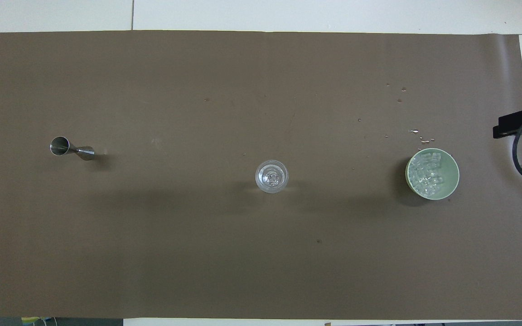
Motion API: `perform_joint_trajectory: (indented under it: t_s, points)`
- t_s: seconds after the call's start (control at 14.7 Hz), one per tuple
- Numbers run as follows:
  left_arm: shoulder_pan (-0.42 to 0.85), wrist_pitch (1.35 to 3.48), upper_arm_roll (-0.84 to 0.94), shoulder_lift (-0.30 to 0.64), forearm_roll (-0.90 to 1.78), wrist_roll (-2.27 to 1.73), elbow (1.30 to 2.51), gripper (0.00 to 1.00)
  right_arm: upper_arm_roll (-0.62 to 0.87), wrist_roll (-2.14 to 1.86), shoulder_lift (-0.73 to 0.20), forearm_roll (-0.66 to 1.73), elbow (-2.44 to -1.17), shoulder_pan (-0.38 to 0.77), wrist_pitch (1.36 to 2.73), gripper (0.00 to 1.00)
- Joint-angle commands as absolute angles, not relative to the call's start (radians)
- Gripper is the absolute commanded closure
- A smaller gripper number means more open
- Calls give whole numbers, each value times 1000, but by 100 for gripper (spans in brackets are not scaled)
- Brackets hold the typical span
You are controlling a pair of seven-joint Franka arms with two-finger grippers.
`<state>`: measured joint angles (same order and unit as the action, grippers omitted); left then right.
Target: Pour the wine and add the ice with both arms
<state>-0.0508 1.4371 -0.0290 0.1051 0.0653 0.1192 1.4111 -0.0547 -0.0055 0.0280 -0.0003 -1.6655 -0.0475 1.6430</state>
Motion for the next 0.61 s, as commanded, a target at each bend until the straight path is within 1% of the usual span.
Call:
perform_joint_trajectory:
  t_s: [0.0,0.27,0.54]
  points:
    - [-77,1459,21,19,46,135,1515,0,-37,9,25,0,-1640,-72,1621,0]
    - [-35,1459,25,-12,41,126,1554,0,-35,8,28,0,-1640,-74,1621,0]
    - [-38,1454,26,-14,23,130,1554,0,-37,6,55,2,-1654,-75,1631,0]
